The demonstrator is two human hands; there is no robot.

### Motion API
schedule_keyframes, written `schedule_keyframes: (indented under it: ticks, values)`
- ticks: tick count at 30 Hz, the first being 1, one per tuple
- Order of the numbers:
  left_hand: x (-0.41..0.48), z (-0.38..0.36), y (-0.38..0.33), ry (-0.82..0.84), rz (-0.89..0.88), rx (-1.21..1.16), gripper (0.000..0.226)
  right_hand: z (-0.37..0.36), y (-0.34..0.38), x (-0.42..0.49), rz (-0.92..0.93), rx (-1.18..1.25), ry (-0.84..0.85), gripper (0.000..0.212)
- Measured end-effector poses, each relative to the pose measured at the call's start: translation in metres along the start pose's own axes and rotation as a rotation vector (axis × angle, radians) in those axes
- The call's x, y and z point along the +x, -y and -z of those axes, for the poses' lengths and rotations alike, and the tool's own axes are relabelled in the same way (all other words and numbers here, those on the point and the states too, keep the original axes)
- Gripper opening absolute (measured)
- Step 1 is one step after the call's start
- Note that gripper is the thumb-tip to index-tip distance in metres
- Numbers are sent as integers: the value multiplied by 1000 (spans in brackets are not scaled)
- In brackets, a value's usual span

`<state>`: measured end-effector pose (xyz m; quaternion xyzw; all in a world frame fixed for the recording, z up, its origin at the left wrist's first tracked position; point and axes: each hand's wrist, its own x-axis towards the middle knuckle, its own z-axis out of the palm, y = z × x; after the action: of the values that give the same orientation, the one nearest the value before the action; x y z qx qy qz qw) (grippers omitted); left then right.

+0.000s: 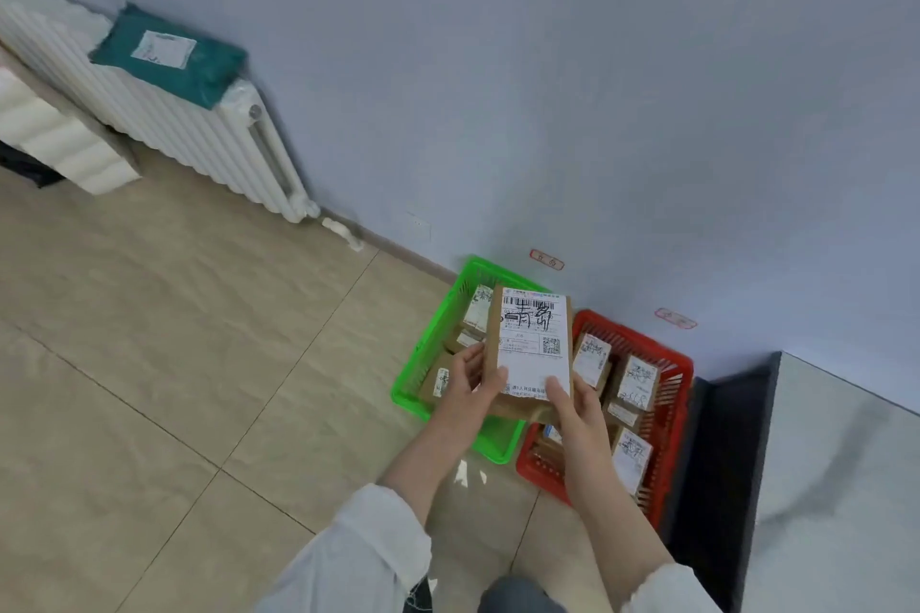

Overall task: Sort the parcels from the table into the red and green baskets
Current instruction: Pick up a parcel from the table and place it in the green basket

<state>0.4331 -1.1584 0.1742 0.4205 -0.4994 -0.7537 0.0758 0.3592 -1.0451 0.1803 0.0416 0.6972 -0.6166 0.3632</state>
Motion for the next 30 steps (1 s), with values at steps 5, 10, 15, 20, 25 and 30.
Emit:
schedule_keyframes:
  ticks: [5, 10, 15, 20, 25, 30]
  values:
    - [57, 34, -6, 27, 136, 53, 52, -19, -15, 29, -56, -16, 8, 39]
    - [98, 29, -4, 60, 256, 48, 41, -10, -31, 51, -107, -27, 12, 37]
    - [136, 23, 29, -8, 288, -6, 42, -6, -63, 88, -181, 22, -14, 49]
    - [186, 46, 100, -131, 330, -15, 39, -19, -133, 163, -313, 140, -90, 66]
    - [253, 105, 185, -212, 278, 376, 34, -39, -236, 253, -326, 90, -182, 44]
    - [321, 152, 264, -131, 239, 614, 41, -80, -323, 325, -262, 64, -162, 36]
